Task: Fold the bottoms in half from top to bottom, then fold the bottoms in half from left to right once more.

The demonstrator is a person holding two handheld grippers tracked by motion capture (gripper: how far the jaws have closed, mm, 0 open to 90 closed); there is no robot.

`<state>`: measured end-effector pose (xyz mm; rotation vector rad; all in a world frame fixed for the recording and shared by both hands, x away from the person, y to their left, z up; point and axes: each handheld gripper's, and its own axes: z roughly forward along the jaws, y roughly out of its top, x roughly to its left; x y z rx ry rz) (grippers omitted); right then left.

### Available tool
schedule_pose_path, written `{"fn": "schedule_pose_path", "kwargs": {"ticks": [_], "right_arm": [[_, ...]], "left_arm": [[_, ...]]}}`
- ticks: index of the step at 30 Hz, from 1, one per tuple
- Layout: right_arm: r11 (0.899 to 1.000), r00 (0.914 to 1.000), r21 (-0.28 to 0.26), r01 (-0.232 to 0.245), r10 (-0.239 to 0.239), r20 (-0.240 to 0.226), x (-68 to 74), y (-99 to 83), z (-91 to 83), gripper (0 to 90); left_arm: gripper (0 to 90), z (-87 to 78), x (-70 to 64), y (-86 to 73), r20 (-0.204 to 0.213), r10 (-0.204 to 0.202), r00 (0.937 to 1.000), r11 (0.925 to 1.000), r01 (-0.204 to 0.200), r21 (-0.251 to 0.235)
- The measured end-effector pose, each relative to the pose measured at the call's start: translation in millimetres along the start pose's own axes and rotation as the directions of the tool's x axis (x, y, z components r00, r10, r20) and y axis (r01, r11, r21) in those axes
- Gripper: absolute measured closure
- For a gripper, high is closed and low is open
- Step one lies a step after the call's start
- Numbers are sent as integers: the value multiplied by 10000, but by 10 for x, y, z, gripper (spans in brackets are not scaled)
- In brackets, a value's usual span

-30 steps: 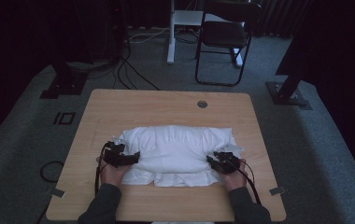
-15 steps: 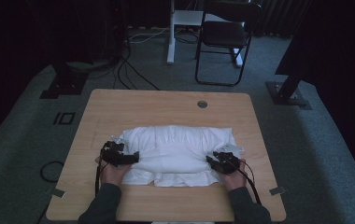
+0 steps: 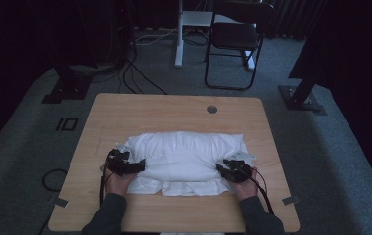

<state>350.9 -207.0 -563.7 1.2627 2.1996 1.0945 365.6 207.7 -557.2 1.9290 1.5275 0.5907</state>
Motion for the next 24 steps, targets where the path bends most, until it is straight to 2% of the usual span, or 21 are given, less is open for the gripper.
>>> {"fn": "schedule_pose_path", "kwargs": {"ticks": [2,6,10,12,13,14,15,19,20,22,24], "right_arm": [[10000,10000,-6,0,0,-3,0,0,0,578],[10000,10000,-21,-45,45,-47,0,0,4,576],[10000,9999,-58,-1,0,-150,5,-1,12,572],[10000,9998,-70,-21,20,-182,14,-1,14,572],[10000,9998,-70,-21,20,-182,14,-1,14,572],[10000,9998,-66,-19,18,-180,14,-1,14,571],[10000,9998,-60,-21,19,-200,10,-1,14,571],[10000,9998,-56,-9,8,-198,11,1,14,571],[10000,9998,-57,-2,1,-198,11,1,14,570],[10000,9999,-24,7,-7,-173,13,6,14,562],[10000,9999,23,9,-9,-124,11,15,12,548]], "left_arm": [[55,-17,5,4,145,11,9999,10000,-11,5],[253,-67,-22,10,570,177,9982,9998,-177,-3],[560,-89,-14,12,1237,86,9923,9999,-78,-73],[678,-85,-14,11,1498,-50,9887,10000,59,-60],[729,-85,-14,11,1498,-50,9887,10000,59,-60],[729,-89,-5,14,1733,-150,9848,9997,180,-158],[805,-96,-4,18,1757,-160,9843,9996,198,-194],[834,-137,8,33,1855,-243,9823,9987,323,-403],[834,-201,28,59,1967,-326,9799,9970,458,-629],[837,-265,42,84,2122,-245,9769,9939,466,-998],[838,-324,53,116,2220,-208,9748,9918,482,-1186]]}}
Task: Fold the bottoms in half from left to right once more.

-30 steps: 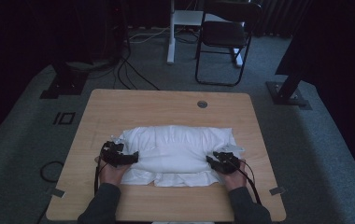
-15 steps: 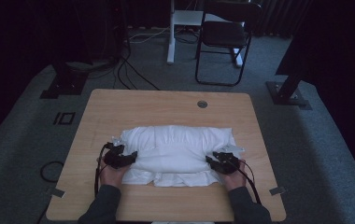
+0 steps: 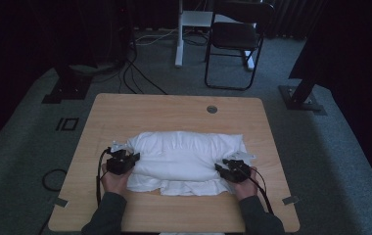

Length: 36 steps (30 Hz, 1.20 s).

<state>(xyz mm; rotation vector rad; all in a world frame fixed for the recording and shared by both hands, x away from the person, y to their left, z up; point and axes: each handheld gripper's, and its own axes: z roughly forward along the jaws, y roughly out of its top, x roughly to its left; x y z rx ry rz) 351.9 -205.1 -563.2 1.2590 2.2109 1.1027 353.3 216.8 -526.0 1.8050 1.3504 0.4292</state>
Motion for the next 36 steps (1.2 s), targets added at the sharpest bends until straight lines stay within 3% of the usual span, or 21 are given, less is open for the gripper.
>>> {"fn": "schedule_pose_path", "kwargs": {"ticks": [7,10,13,18,24,30,36], "right_arm": [[10000,10000,88,12,-13,86,-2,71,-45,492],[9990,9999,-436,118,-114,109,37,203,-139,455],[9960,9998,-866,214,-215,-6,120,335,-177,426],[9901,9930,-1076,906,-980,-660,374,525,-94,430],[9867,9829,-702,1467,-1534,-1023,580,561,147,437],[9891,9814,9,1469,-1457,-1253,632,484,393,442],[9895,9782,223,1427,-1375,-1559,616,477,460,452]], "left_arm": [[838,-83,-13,85,271,95,9996,9993,-86,-356],[838,-100,-36,123,282,176,9994,9988,-163,-454],[839,-113,-51,152,273,305,9992,9981,-290,-536],[839,-147,-78,220,318,429,9986,9965,-405,-726],[840,-206,-128,320,364,661,9972,9933,-622,-975],[840,-267,-209,454,438,951,9945,9878,-888,-1276],[841,-279,-321,572,483,1291,9905,9822,-1210,-1440]]}}
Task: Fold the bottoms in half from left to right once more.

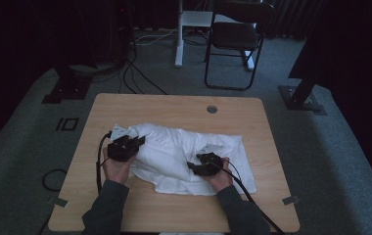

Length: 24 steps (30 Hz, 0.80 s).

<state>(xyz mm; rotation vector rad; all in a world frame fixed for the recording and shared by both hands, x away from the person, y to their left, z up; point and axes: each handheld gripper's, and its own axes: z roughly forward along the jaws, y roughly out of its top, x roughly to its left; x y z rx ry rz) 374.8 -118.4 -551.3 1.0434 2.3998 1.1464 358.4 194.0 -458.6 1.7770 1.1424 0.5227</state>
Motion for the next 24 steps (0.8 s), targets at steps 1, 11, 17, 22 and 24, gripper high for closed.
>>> {"fn": "schedule_pose_path", "kwargs": {"ticks": [1,11,17,22,24], "right_arm": [[10000,10000,-5,8,-8,-6,-2,-2,6,452],[9999,10000,-135,52,-52,-34,43,24,76,453],[9995,10000,-318,-13,12,-51,109,89,185,453],[9989,10000,-466,-59,59,8,161,146,276,454],[9985,10000,-537,-65,65,-10,174,174,318,453]], "left_arm": [[841,1,-13,15,9,49,10000,10000,-49,-9],[841,-17,-72,137,377,81,9993,9995,-70,-301],[841,-28,-147,243,466,339,9983,9983,-316,-491],[841,-2,-238,320,658,550,9963,9970,-513,-572],[842,16,-282,355,736,662,9951,9962,-618,-607]]}}
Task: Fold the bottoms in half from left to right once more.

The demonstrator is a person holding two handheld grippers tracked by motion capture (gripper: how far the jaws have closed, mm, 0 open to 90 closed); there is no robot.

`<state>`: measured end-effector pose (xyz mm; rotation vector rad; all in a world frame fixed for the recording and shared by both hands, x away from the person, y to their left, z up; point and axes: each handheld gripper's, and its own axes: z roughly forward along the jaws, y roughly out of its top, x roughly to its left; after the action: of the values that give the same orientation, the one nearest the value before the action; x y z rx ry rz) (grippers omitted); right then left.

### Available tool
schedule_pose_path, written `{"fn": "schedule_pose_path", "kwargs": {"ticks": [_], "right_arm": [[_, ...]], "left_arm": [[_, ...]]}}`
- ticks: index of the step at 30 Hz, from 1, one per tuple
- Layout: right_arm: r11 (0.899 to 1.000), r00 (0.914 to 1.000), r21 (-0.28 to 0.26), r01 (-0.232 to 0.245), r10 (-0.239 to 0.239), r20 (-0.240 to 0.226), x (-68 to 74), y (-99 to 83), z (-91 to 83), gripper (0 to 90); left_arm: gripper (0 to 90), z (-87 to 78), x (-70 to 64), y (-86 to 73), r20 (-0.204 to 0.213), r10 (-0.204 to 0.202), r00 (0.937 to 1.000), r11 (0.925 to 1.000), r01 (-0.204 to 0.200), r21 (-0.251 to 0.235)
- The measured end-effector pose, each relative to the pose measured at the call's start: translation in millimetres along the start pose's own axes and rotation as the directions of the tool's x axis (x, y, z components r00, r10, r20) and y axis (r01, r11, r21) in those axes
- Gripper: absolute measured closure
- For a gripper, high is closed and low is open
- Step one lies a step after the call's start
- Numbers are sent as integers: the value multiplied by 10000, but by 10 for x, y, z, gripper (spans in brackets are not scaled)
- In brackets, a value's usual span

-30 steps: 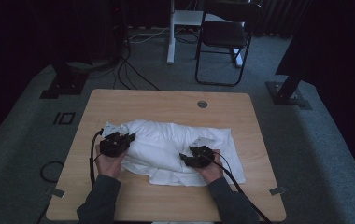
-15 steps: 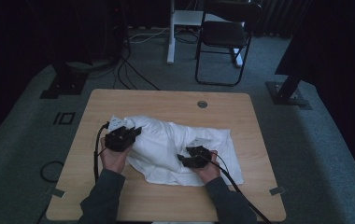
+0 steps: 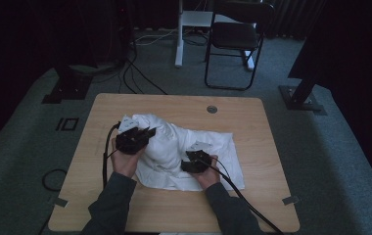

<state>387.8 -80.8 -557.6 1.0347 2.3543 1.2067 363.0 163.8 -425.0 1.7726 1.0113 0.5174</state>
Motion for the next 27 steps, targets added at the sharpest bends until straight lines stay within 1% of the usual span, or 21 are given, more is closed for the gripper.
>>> {"fn": "schedule_pose_path", "kwargs": {"ticks": [5,7,8,9,11,12,13,14,15,16,18,19,21,23,24,25,26,27], "right_arm": [[9999,10000,-58,-82,82,25,39,93,122,452],[10000,10000,-25,-33,33,31,45,116,144,452],[10000,10000,-22,-46,46,-1,46,129,157,451],[9999,9998,5,126,-126,-138,31,154,156,448],[9994,9994,93,321,-320,-128,25,167,97,421],[9987,9988,142,490,-490,-42,33,175,52,399],[9987,9988,142,490,-490,-42,33,175,52,399],[9975,9976,134,692,-693,39,48,180,-3,382],[9940,9939,-21,1090,-1090,187,76,175,-123,373],[9932,9931,-132,1158,-1155,194,87,168,-178,373],[9916,9924,-399,1232,-1228,121,103,139,-299,372],[9916,9926,-441,1213,-1213,19,110,122,-328,367],[9924,9923,-326,1187,-1198,-325,144,90,-303,353],[9871,9859,-85,1597,-1599,-490,212,47,-197,326],[9840,9828,18,1782,-1779,-494,237,30,-156,309],[9840,9828,18,1782,-1779,-494,237,30,-156,309],[9795,9790,162,2008,-2001,-402,271,7,-104,296],[9708,9706,223,2389,-2381,-353,292,-9,-72,279]], "left_arm": [[841,107,-131,88,209,276,9994,9996,-276,-9],[841,124,-145,94,207,335,9992,9994,-334,-7],[841,163,-169,99,288,351,9990,9994,-352,20],[841,170,-170,97,277,351,9990,9994,-351,12],[841,170,-157,95,244,355,9991,9994,-356,31],[841,167,-148,93,231,333,9992,9994,-334,43],[841,167,-148,93,231,333,9992,9994,-334,43],[841,160,-133,91,173,304,9994,9995,-305,55],[841,155,-125,91,171,315,9994,9995,-317,77],[841,152,-121,90,156,288,9995,9996,-289,57],[841,151,-120,90,122,273,9996,9996,-273,43],[841,154,-124,91,136,263,9996,9996,-264,51],[841,171,-148,92,152,293,9995,9995,-294,71],[841,193,-177,91,207,315,9993,9995,-317,90],[841,206,-187,91,225,351,9991,9993,-354,121],[840,206,-187,91,225,351,9991,9993,-354,121],[840,238,-205,86,259,409,9988,9990,-413,163],[840,245,-207,83,265,438,9987,9988,-443,188]]}}
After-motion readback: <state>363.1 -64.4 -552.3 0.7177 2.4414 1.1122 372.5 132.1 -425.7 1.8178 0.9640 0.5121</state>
